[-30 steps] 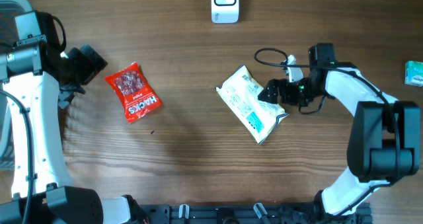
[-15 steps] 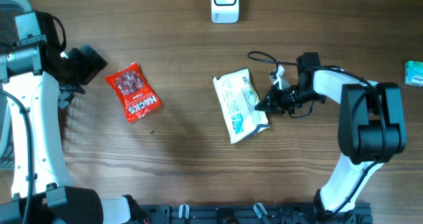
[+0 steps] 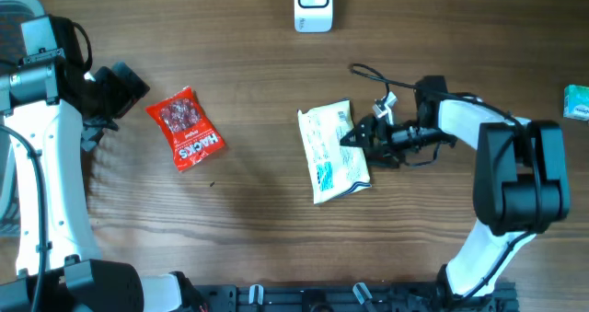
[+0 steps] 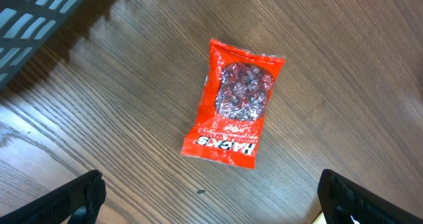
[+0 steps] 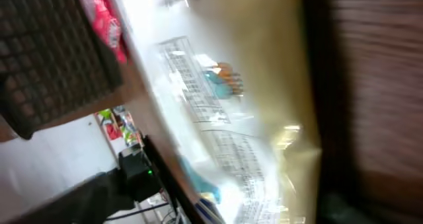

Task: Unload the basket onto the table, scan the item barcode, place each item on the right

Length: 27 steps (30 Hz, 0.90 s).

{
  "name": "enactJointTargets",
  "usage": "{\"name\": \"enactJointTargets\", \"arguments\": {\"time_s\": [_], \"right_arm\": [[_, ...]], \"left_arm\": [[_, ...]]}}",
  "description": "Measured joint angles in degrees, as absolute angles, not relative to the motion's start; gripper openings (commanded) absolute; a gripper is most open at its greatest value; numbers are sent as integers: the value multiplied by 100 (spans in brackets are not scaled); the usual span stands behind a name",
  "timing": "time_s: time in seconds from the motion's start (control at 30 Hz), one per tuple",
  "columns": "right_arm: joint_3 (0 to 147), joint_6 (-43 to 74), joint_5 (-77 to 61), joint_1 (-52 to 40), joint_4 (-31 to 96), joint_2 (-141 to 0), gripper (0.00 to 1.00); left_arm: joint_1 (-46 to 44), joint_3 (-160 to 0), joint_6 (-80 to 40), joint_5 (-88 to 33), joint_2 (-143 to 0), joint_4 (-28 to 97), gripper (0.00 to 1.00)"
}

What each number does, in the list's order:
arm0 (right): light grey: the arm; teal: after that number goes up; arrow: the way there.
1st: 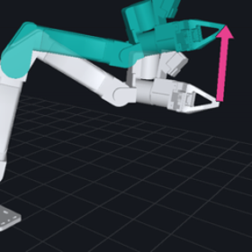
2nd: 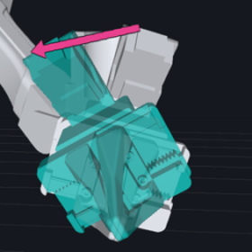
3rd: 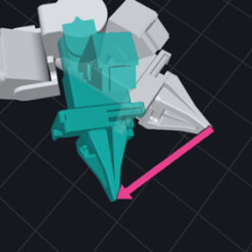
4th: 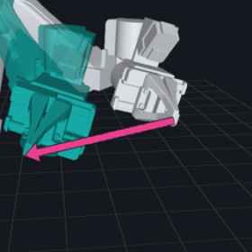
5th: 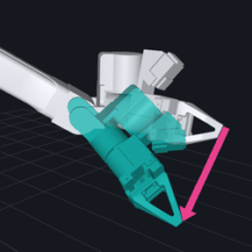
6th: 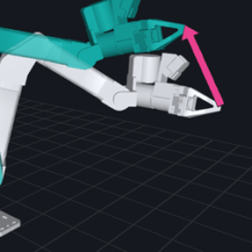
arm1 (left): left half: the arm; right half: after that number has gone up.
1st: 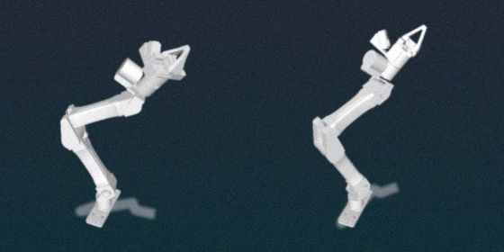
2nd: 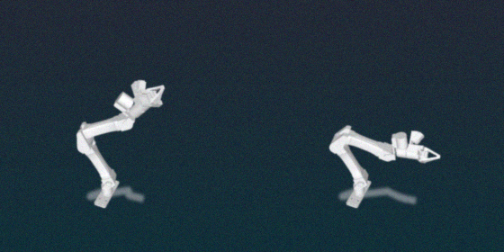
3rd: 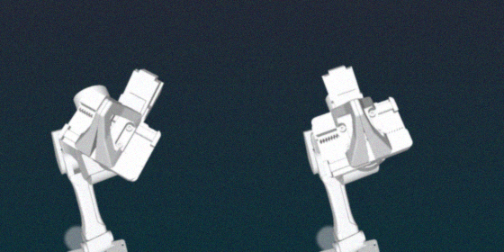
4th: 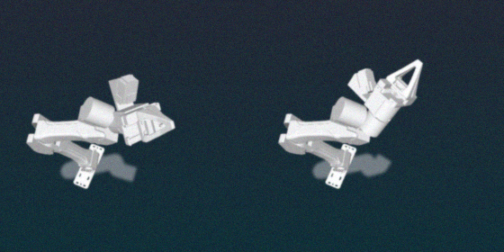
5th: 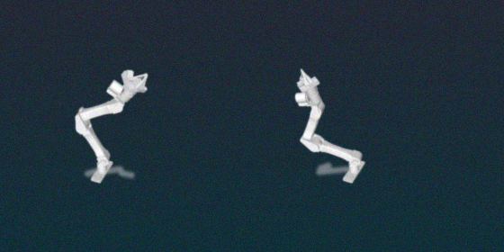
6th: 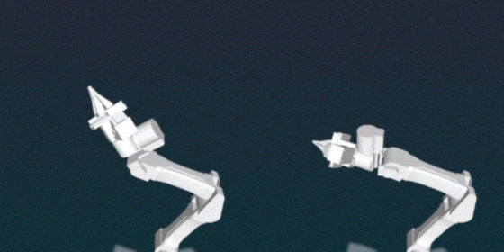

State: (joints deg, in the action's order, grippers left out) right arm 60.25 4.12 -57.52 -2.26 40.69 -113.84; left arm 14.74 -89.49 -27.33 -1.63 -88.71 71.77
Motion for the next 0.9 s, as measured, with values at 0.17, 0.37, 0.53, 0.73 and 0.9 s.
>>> {"name": "enactJointTargets", "arguments": {"time_s": [0.17,0.37,0.53,0.73,0.9], "right_arm": [[6023,1100,-5739,-250,3697,-11378,100],[6062,1706,-5481,-325,3634,-11316,100],[6090,1802,-5413,-325,3675,-11312,100],[6090,1826,-5402,-325,3667,-11312,100],[6090,1940,-5398,-325,3616,-11308,100]], "left_arm": [[1474,-8949,-2733,-163,-8871,7177,100],[1474,-8949,-2733,-163,-8871,7177,100],[1474,-8949,-2733,-165,-8871,6893,100],[1474,-8949,-2735,-698,-8871,7207,100],[991,-8493,-2370,-2003,-8871,7279,100]]}}
